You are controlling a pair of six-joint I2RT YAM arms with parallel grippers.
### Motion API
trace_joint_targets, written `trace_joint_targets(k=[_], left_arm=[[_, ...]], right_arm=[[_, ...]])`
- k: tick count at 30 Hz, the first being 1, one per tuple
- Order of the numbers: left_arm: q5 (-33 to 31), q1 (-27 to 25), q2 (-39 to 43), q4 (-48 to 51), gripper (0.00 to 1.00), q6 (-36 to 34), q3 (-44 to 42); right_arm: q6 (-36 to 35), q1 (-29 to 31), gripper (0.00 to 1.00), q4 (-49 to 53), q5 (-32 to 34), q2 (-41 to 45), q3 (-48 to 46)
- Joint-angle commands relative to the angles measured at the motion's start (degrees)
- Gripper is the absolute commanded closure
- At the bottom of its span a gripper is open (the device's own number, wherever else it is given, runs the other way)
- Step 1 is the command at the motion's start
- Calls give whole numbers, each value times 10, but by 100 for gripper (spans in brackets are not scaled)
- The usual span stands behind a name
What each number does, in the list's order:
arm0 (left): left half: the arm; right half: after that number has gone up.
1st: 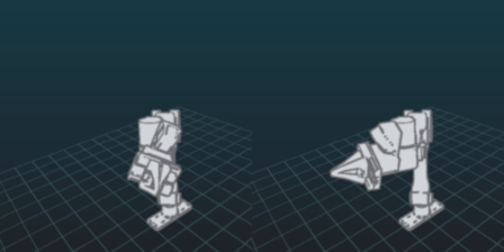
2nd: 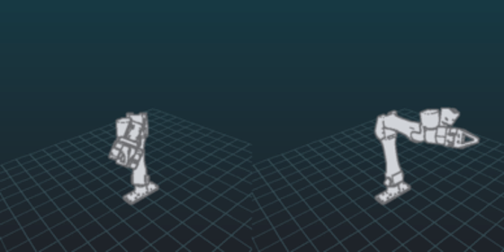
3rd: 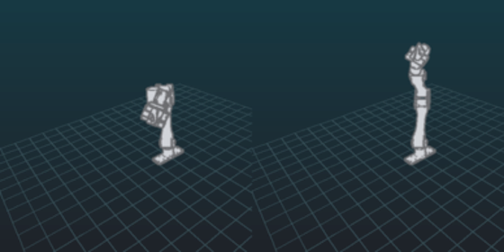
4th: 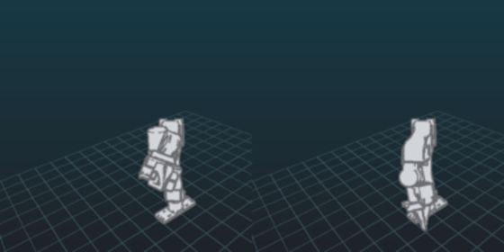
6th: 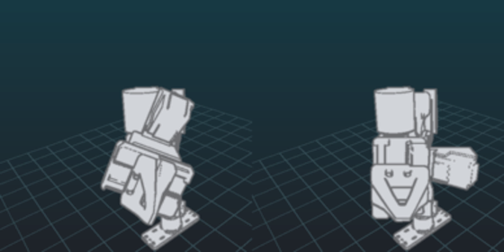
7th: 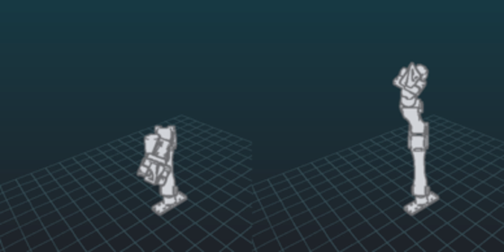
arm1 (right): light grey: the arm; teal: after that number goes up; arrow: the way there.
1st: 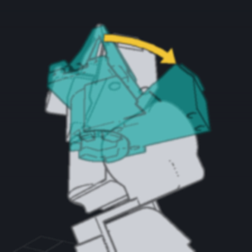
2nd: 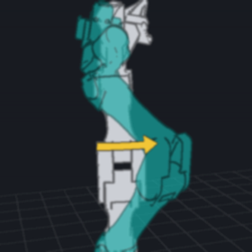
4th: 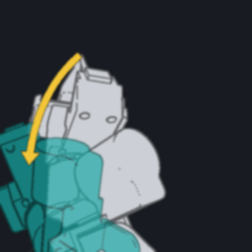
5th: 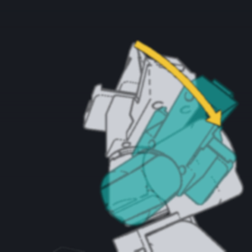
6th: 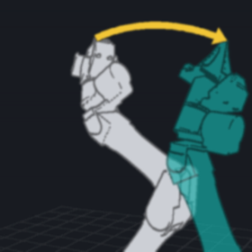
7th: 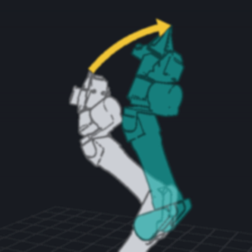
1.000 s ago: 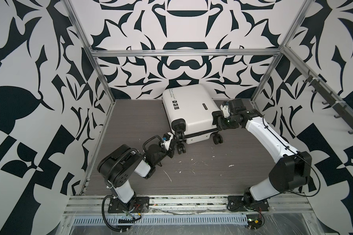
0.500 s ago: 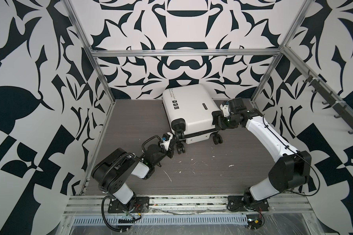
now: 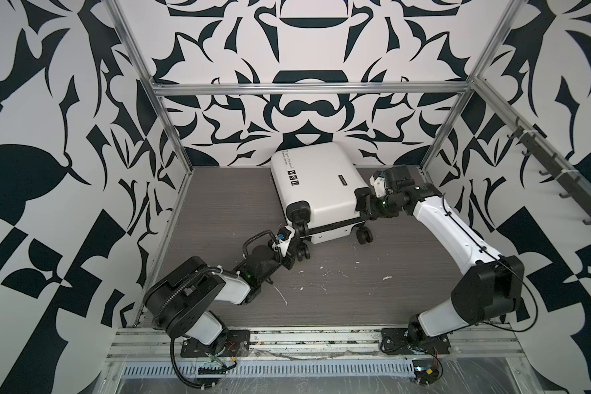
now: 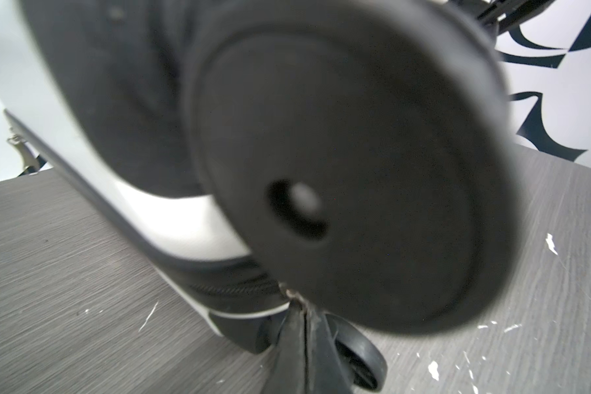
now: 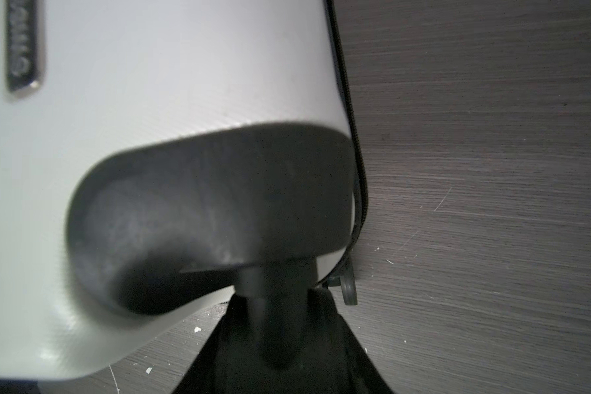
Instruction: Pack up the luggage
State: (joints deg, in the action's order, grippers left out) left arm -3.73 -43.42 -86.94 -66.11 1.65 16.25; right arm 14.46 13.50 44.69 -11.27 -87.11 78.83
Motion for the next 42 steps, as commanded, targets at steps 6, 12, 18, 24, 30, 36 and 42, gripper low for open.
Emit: trace_joint_targets(k=[6,12,18,24,30,36,42], left_arm=[[39,-70,16,-41,100,-27,19],[31,-101,3,-39,100,-29,36],[21,-135,-23,-42,100,-30,61],[17,-148,-50,-56,100,-25,78],[12,-154,-52,-54,100,-20,86],[-29,-157,-14,-36,33,-5,59],[-53,-162,110,128,29,36,41]], right_arm=[[66,23,100,-57,-43,16,-1],[74,32,100,-63,-42,18,-6],[81,36,100,-69,-42,23,-13],[82,39,100,-72,-43,25,-15],[81,40,100,-72,-41,27,-17],[77,40,90,-71,-36,33,-20],[72,40,51,-69,-11,60,-31]])
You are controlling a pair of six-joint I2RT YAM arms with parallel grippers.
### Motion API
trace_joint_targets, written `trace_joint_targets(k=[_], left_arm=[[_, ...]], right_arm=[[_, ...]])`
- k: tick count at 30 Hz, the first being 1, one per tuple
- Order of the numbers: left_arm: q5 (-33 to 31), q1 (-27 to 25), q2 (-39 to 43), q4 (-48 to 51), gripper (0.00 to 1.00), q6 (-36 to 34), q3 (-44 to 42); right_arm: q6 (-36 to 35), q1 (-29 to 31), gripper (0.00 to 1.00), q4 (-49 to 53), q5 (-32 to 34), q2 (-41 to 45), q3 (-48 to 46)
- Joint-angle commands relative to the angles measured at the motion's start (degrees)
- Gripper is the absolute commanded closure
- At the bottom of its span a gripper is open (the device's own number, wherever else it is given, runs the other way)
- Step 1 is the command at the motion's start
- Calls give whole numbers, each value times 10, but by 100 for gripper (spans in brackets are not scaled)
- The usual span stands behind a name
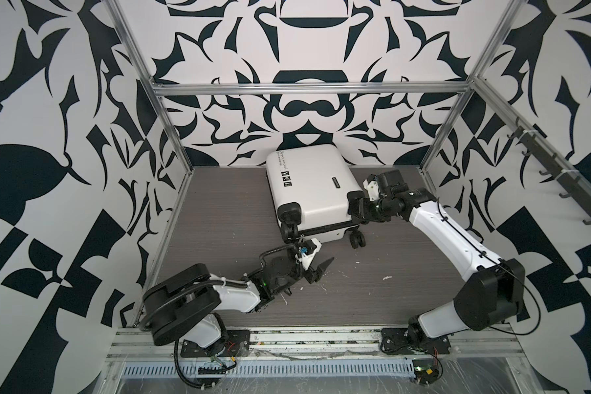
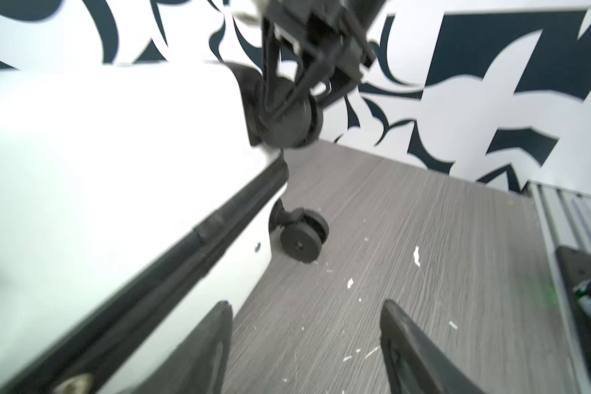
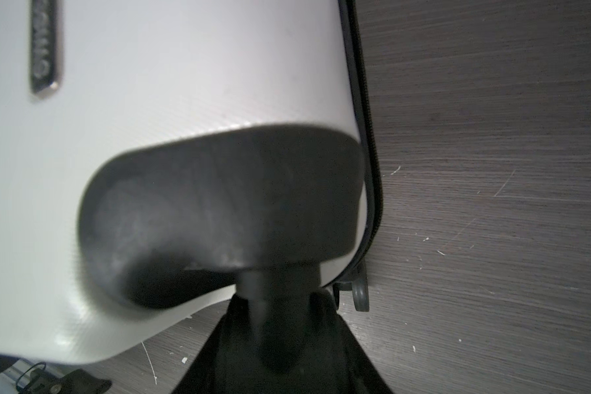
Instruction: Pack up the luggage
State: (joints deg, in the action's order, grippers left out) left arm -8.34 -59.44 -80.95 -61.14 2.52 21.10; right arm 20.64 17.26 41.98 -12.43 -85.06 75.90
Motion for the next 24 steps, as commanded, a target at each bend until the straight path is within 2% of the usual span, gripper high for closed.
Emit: trace_joint_targets(k=[1,5,11,12,15,17,20,24], left_arm=[[-13,-5,85,127,29,32,-3],[-55,-17,204,368,32,45,55],[-126,-17,271,648,30,47,190],[-152,-17,272,687,28,57,210],[-221,-12,263,825,13,103,296],[-220,1,243,921,11,122,359],[-206,21,213,1015,10,161,423],[-179,36,205,1029,10,194,430]], right_arm=[[9,2,49,-40,5,44,-1],[8,2,48,-27,25,64,-2],[24,20,50,-27,55,101,-12],[26,29,50,-28,62,106,-14],[37,66,50,-28,92,120,-20],[51,92,50,-39,105,132,-33],[74,128,48,-69,118,148,-63],[105,175,47,-106,135,155,-102]])
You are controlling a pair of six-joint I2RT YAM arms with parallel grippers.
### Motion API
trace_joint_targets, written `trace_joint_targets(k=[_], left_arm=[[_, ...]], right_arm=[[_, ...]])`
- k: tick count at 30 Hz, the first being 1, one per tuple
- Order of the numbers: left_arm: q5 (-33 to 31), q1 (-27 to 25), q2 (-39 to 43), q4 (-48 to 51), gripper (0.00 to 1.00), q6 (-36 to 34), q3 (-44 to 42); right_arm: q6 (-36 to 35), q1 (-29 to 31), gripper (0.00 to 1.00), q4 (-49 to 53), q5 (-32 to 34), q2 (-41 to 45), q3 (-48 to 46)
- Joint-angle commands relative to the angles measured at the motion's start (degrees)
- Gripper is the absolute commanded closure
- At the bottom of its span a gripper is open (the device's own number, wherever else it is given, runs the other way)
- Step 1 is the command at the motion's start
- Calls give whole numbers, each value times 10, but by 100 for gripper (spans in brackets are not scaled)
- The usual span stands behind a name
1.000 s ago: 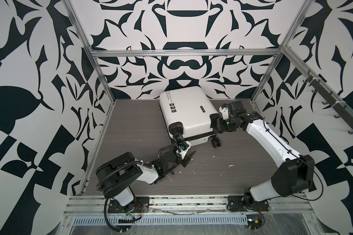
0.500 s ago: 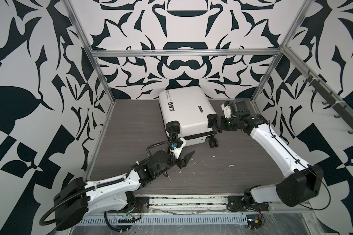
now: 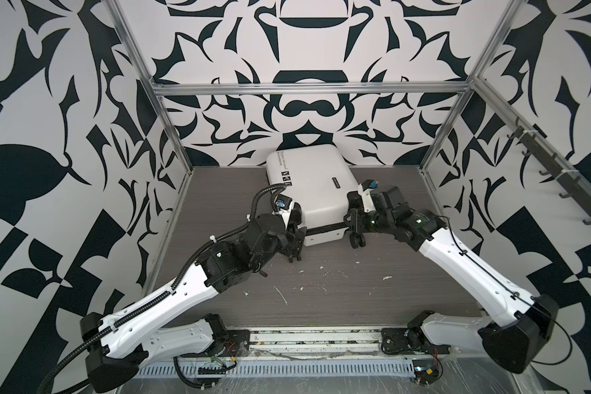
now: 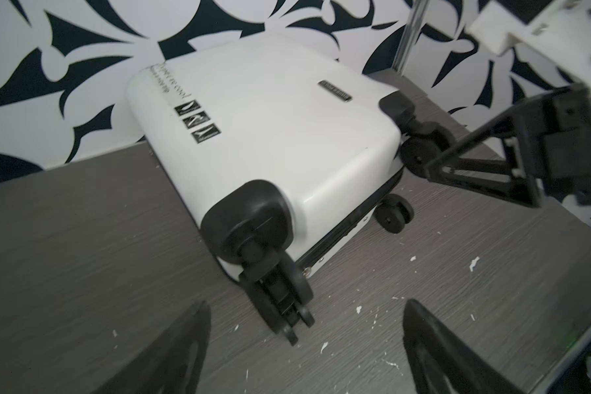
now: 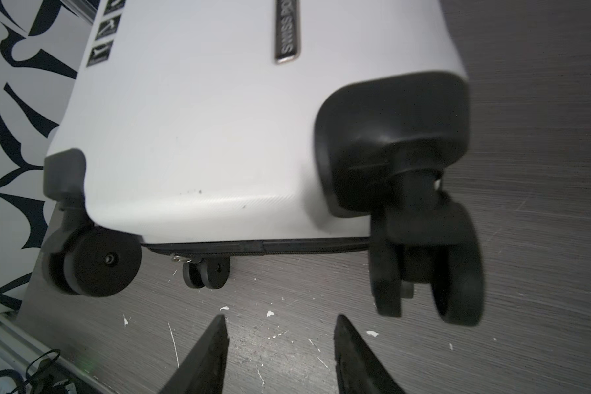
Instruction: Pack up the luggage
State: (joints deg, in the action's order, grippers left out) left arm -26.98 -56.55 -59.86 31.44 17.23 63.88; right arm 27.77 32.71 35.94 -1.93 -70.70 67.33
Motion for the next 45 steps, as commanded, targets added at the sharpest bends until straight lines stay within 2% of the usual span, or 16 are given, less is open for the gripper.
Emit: trace_joint_targets(k=[1,8,13,19,27,31,35,38,45], left_arm=[[9,11,-6,101,9,59,-4],[40,52,-21,118,11,197,-8],[64,57,-43,77,11,255,-15],[74,60,-78,69,11,325,-9],[82,74,-116,5,11,353,-20],[93,82,-127,-32,14,355,-20],[109,92,-163,-54,22,354,-24],[110,94,-174,-53,26,352,-27],[124,100,-173,-77,44,348,-48]], right_arm=[[40,31,47,-58,32,11,-27],[71,89,48,-120,47,-21,-79],[85,109,47,-162,49,-43,-101],[85,111,47,-168,54,-44,-112],[84,111,44,-218,32,-44,-145],[82,111,44,-261,23,-45,-167],[82,112,46,-324,14,-46,-199],[82,117,51,-384,11,-48,-226],[78,141,55,-602,22,-58,-329]])
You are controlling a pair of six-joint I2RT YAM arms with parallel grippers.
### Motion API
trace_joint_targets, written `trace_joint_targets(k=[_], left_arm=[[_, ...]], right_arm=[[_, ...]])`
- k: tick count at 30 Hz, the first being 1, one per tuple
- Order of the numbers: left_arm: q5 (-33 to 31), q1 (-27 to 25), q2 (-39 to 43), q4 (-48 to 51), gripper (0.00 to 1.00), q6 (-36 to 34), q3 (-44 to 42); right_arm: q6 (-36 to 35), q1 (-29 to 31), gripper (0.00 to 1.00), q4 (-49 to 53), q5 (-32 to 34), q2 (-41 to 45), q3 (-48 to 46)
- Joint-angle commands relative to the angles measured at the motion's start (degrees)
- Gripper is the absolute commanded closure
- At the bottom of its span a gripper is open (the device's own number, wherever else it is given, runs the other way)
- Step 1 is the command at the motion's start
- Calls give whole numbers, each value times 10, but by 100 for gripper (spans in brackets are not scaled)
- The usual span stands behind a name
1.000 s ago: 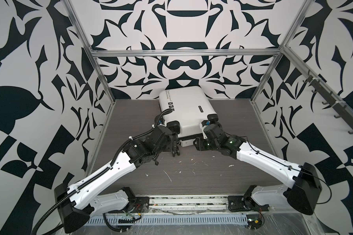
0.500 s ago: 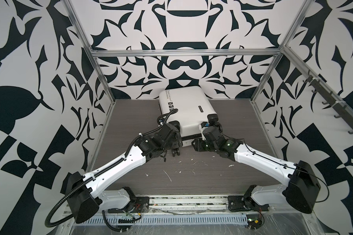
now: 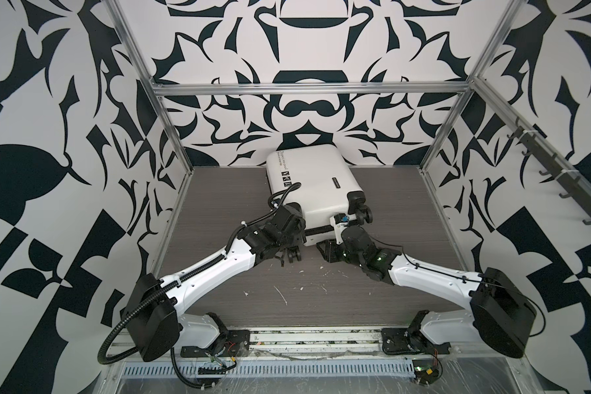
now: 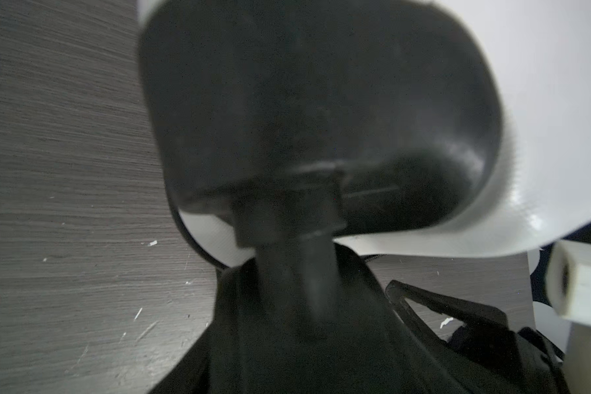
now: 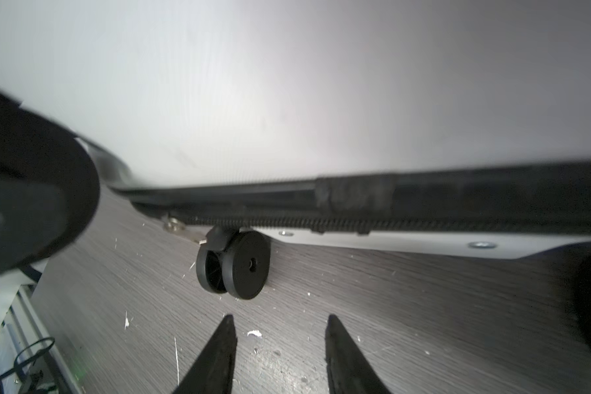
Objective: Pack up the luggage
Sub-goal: 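Pinch the metal zipper pull with the right gripper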
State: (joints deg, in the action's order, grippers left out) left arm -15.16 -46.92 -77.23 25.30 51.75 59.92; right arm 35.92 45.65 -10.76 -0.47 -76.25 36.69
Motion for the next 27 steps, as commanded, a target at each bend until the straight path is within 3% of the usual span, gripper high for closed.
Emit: trace_joint_targets(k=[1,6,11,16,20,27], left_arm=[[7,4,1,-16,47,1,-9],[12,5,2,-17,60,-11,-7],[24,7,5,-21,79,-24,-7],[43,10,0,-25,100,-31,-5],[53,11,2,-25,100,-38,-2],[61,11,13,-24,100,-41,-5]], right_arm=[[-8,18,55,-154,12,-7,-29],[-45,64,54,-228,54,-50,-38],[-60,96,56,-389,97,-98,-78],[-81,127,55,-417,187,-121,-71],[-91,142,52,-468,234,-146,-73],[-90,145,50,-524,259,-213,-56]])
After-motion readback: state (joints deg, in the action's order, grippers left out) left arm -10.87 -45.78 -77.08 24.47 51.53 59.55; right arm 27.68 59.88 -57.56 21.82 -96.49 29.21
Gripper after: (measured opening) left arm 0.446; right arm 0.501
